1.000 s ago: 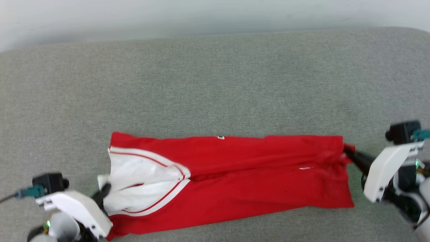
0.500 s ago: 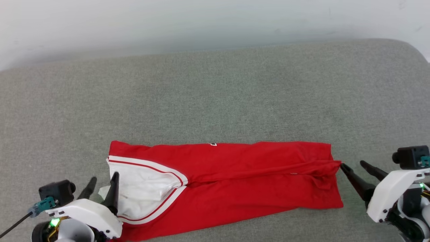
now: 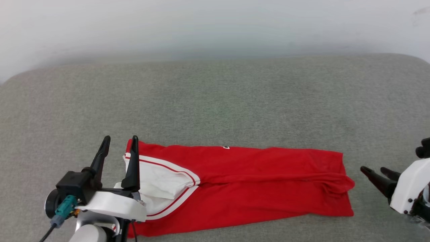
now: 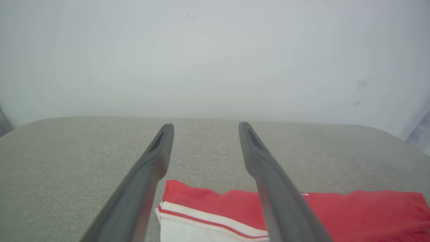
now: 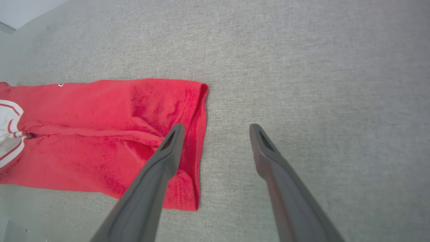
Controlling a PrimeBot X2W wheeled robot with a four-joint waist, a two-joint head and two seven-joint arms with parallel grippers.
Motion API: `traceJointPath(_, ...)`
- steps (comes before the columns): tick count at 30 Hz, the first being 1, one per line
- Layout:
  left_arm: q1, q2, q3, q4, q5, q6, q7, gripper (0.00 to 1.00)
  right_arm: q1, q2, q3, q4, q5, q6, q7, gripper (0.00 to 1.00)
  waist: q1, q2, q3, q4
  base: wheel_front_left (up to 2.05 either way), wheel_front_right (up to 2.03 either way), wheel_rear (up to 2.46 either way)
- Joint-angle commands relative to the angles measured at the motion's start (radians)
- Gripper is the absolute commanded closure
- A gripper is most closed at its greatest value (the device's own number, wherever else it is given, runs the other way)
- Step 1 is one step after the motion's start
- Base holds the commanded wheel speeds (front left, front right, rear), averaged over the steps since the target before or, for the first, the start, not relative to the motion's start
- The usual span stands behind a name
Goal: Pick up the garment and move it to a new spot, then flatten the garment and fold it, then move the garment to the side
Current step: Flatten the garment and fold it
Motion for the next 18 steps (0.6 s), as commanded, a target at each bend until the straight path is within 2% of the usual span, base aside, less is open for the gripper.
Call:
traceJointPath(1, -0.007, -0.010, -0.008, -0.016, 0.016, 0.004, -0.009, 0.00, 0.009, 0.026, -0.008, -0.006, 0.001, -0.001, 0.021, 0.00, 0.0001, 0.0000, 0.014, 0.023, 0.00, 0.00, 0.00)
traceJointPath(8, -0.025, -0.021, -0.047, -0.048, 0.074, 0.003, -0.015, 0.00, -0.003, 0.111, -0.024, 0.059, -0.009, -0.001, 0.095, 0.00, 0.0001, 0.0000, 0.063, 0.083, 0.00, 0.00, 0.00)
traceJointPath(15, -0.038, -0.024, -0.064, -0.034, 0.092, 0.005, -0.016, 0.00, 0.016, 0.192, 0.043, 0.159, 0.040, 0.000, 0.187, 0.00, 0.0001, 0.0000, 0.079, 0.101, 0.00, 0.00, 0.00)
traceJointPath(17, -0.035, -0.025, -0.066, -0.031, 0.093, 0.005, -0.016, 0.00, 0.015, 0.205, 0.060, 0.170, 0.051, 0.000, 0.203, 0.73, 0.0001, 0.0000, 0.079, 0.098, 0.00, 0.00, 0.00)
traceJointPath(18, -0.036, -0.026, -0.067, -0.029, 0.093, 0.005, -0.016, 0.00, 0.010, 0.210, 0.065, 0.171, 0.059, 0.000, 0.210, 1.00, 0.0001, 0.0000, 0.079, 0.097, 0.00, 0.00, 0.00)
